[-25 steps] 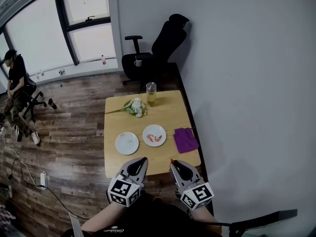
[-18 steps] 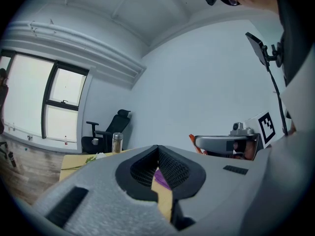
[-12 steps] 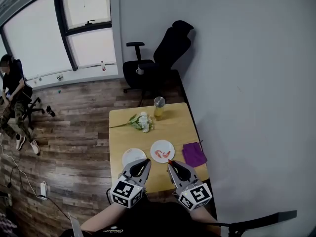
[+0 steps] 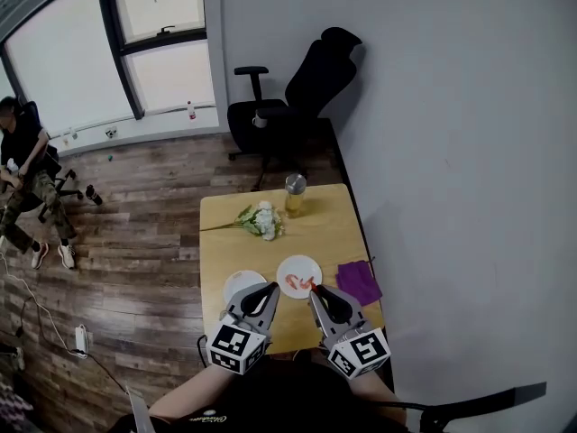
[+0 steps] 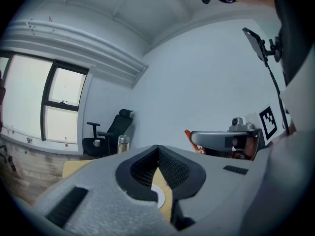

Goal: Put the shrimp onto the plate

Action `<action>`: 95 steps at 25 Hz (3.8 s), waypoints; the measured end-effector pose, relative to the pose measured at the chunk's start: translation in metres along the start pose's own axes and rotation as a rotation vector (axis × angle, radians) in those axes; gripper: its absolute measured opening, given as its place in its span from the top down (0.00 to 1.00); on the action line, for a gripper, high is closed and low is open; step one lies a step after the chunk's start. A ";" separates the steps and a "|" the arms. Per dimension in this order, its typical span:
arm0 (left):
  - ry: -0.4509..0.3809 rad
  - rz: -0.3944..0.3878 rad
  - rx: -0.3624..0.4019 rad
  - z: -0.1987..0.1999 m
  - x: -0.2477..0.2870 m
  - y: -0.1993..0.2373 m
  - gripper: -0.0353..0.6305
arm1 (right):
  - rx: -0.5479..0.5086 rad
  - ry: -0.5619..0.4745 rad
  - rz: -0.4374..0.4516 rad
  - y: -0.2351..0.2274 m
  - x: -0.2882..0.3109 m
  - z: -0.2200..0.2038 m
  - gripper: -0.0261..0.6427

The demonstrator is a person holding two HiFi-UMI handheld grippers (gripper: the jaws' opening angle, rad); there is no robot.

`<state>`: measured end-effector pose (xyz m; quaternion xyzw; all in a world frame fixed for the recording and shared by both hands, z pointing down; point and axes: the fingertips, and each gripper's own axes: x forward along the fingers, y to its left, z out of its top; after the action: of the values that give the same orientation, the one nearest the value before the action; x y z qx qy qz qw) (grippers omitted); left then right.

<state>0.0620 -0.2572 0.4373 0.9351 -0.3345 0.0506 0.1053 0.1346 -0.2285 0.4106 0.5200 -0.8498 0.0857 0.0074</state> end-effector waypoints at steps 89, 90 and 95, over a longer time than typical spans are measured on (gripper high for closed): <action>0.199 0.093 -0.171 -0.096 0.036 0.027 0.94 | -0.571 0.837 0.222 -0.123 0.150 -0.285 0.89; 0.197 0.095 -0.172 -0.097 0.034 0.027 0.94 | -0.576 0.841 0.224 -0.122 0.150 -0.287 0.89; 0.202 0.097 -0.180 -0.099 0.027 0.030 0.94 | -0.602 0.875 0.228 -0.121 0.151 -0.293 0.89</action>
<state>0.0614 -0.2738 0.5433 0.8948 -0.3700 0.1191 0.2194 0.1501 -0.3706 0.7316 0.3153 -0.8054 0.0474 0.4996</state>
